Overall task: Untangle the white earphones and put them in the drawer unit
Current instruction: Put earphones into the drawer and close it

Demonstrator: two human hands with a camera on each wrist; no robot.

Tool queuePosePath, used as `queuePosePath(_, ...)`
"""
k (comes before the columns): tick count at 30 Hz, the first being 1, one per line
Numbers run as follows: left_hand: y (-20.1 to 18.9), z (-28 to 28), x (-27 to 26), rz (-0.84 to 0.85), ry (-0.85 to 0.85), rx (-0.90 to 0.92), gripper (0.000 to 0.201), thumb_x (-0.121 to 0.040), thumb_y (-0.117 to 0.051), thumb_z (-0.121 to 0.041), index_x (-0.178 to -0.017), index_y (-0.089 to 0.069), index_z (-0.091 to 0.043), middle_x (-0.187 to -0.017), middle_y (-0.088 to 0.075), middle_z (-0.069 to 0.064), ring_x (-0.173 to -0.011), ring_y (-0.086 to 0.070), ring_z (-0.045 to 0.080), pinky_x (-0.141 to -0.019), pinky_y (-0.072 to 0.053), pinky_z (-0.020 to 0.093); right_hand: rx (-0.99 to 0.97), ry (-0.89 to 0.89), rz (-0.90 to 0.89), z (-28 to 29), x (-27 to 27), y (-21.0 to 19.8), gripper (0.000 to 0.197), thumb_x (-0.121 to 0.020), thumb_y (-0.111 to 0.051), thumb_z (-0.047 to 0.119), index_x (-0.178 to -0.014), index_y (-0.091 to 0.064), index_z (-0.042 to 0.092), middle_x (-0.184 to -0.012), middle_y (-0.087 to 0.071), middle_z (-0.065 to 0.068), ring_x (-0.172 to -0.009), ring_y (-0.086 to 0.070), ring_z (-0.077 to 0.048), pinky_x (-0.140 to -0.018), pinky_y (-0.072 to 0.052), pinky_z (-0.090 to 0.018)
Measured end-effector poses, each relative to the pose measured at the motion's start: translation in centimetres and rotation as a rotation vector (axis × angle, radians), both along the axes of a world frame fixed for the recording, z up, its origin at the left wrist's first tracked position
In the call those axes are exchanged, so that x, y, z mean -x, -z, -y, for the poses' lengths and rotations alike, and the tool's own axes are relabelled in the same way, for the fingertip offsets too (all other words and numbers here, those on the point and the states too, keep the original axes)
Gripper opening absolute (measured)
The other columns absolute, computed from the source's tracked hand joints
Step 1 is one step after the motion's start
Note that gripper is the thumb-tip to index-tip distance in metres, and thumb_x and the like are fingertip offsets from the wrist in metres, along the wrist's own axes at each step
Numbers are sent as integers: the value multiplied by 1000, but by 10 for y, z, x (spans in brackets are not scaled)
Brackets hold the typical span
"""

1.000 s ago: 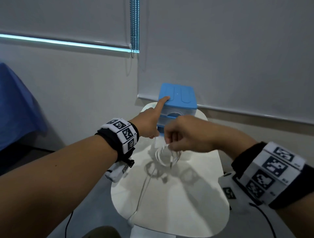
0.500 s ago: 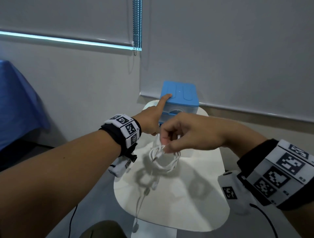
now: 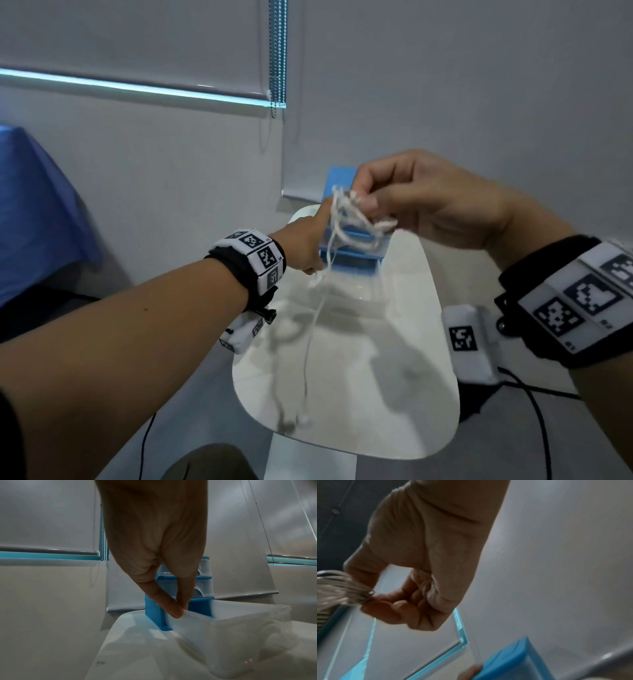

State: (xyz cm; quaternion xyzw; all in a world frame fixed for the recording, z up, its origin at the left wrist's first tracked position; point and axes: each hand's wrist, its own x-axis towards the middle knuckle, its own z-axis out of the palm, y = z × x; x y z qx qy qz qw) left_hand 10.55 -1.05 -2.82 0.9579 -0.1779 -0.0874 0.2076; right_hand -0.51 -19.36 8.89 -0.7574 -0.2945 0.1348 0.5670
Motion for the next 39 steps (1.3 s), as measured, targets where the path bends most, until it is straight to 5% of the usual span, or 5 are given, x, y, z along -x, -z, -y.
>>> queuePosePath(4,7,-1,-7,29,88,183,122,-80,-76,10,-159,3,-39,-120,-59,13,-79,-71,27,-48,-54,25,-47,217,123,14,-19,-25,12,-81,-67,12,-71,-72,18,-77,-59,-9,-66,-53,-11,-68,-40,-28)
queuePosePath(9,3,-3,-1,48,126,223,131,-78,-75,10,-154,9,-58,-149,-43,19,-76,-71,39,-62,-65,47,-7,399,199,18,-43,-33,7,-82,-74,14,-77,-69,13,-75,-59,-12,-62,-52,-12,-64,-39,-26)
queuePosePath(22,5,-3,3,48,95,215,129,-79,-75,9,-155,9,-53,-128,-57,24,-68,-71,36,-65,-64,45,524,910,-18,10,-73,140,16,-78,-80,15,-86,-68,7,-80,-65,-5,-66,-59,-17,-52,-40,-26)
queuePosePath(30,6,-3,-3,164,81,120,113,-89,-74,-14,-156,9,-51,-130,-55,14,-77,-65,27,-73,-59,46,658,820,217,16,-62,135,20,-86,-69,29,-73,-65,13,-75,-64,-1,-70,-61,-24,-60,-48,-35)
queuePosePath(39,-1,9,-13,263,28,198,57,-100,-49,-18,-147,-24,-36,-141,-44,6,-83,-60,19,-64,-44,31,934,548,26,41,-46,138,66,-71,-90,50,-109,-43,24,-97,-50,10,-81,-49,-9,-62,-36,-27)
